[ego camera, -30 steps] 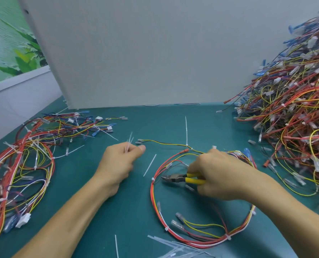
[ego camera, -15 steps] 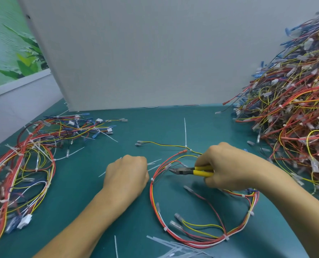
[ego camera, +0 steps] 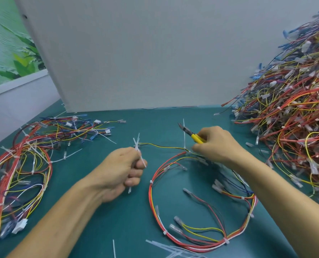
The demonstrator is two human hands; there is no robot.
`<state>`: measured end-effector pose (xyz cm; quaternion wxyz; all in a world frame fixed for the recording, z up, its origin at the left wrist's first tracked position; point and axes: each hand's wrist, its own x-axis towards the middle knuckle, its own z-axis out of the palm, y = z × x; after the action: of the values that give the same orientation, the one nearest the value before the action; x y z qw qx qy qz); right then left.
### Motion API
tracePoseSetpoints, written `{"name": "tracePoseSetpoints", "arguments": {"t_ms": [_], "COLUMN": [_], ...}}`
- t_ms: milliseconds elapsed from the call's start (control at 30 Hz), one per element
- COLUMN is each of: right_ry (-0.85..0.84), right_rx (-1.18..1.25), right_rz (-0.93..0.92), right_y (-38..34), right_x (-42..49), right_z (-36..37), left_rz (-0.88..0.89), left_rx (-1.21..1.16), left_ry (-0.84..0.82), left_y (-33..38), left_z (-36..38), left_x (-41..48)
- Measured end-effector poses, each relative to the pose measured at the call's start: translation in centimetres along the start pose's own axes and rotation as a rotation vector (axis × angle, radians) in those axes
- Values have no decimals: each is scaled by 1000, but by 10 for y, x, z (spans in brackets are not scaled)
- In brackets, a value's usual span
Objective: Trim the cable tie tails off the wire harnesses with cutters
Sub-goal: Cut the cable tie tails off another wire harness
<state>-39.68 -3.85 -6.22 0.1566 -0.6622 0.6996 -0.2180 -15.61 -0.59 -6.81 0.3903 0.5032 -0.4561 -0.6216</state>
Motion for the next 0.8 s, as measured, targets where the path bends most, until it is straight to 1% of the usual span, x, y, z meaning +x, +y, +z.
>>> {"name": "tracePoseSetpoints", "arguments": {"t_ms": [100, 200, 300, 400, 500, 533, 567, 633, 667, 700, 733, 800], "right_ry": [28, 44, 21, 11, 7, 10, 10, -6, -18, -29, -37, -43], "right_rx": [112, 211, 312, 390, 494, 523, 554, 611, 634, 655, 673, 697], "right_rz": [75, 114, 119, 78, 18, -1, -15, -31, -33, -34, -34, -25], "right_y": [-9, -15, -16, -18, -27, -32, -36, -46, -51, -56, -60, -64], "right_x": [28, 47, 54, 47, 26, 16, 5, -16, -26, -36, -45, -59], "right_z": [9, 18, 24, 23, 16, 14, 12, 8, 7, 7, 7, 9], "left_rz": [-14, -1, 24, 53, 119, 195, 319, 631, 740, 802, 843, 872], "left_rx": [-162, -236, -246, -236, -217, -162, -44, 355, 522, 619, 668, 693], "left_ry": [0, -24, -49, -66, -16, 20, 72, 194, 231, 238, 219, 182], "left_y": [-1, -3, -2, -1, 1, 1, 1, -3, -4, -5, -7, -11], "left_z": [1, 1, 4, 4, 8, 10, 12, 17, 20, 24, 27, 29], "left_x": [0, 0, 0, -1, -2, -2, -3, -5, -7, -10, -12, -11]}}
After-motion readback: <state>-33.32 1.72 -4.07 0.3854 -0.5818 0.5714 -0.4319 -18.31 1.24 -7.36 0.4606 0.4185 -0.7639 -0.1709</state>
